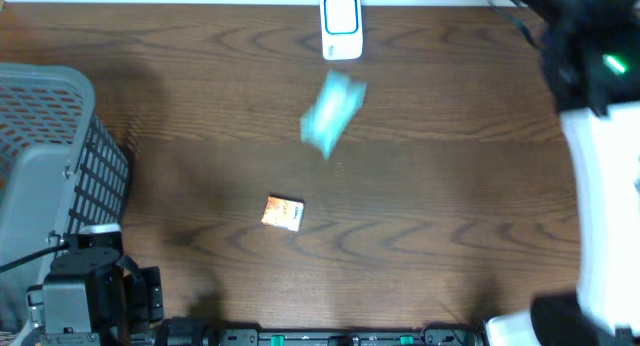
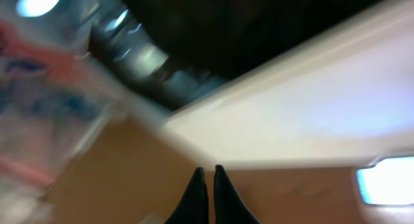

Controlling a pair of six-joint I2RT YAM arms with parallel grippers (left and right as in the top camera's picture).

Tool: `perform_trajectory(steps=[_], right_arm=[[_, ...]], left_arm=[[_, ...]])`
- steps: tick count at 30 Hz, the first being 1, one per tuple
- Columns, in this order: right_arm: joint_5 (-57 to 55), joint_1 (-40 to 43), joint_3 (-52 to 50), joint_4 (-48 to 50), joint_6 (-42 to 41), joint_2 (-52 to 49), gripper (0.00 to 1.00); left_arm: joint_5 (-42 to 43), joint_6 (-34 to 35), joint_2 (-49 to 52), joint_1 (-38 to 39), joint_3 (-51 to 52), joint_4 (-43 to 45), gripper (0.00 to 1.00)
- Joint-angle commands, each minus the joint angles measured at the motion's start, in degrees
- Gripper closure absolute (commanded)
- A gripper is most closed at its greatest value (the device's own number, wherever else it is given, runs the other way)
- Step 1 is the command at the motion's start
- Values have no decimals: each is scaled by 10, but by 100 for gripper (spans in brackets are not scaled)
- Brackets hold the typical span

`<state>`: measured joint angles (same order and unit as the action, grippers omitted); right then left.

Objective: Scan the item barcode

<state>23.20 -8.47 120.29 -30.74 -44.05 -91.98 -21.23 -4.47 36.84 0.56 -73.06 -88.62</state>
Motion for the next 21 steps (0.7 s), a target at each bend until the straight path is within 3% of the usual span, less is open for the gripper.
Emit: perform_trajectory(steps=[1, 4, 5, 7, 8, 9, 12, 16, 17, 20, 21], right_arm=[[-323, -5, -7, -113, 187, 66, 99], [-359, -6, -7, -193, 251, 86, 96], [-348, -9, -7, -228, 261, 86, 86], [-333, -18, -12, -276, 268, 71, 45], [-324, -28, -13, -307, 268, 53, 8], [-314, -47, -13, -348, 264, 17, 1], [-302, -94, -13, -399, 228, -61, 1], [-218, -136, -13, -391, 176, -165, 1], [-186, -149, -13, -374, 126, -210, 6], [-193, -163, -13, -423, -162, -303, 7], [-186, -165, -13, -414, -174, -326, 5]], left_arm=[[-2, 3, 0, 2, -3, 0, 4], [-2, 3, 0, 2, -3, 0, 3], [-2, 3, 0, 2, -3, 0, 4], [-2, 3, 0, 2, -3, 0, 4], [-2, 3, 0, 2, -3, 0, 4], [-2, 3, 0, 2, -3, 0, 4], [-2, 3, 0, 2, -3, 0, 4], [-2, 3, 0, 2, -3, 0, 4], [-2, 3, 0, 2, -3, 0, 4], [-2, 3, 0, 2, -3, 0, 4], [-2, 3, 0, 2, -3, 0, 4]])
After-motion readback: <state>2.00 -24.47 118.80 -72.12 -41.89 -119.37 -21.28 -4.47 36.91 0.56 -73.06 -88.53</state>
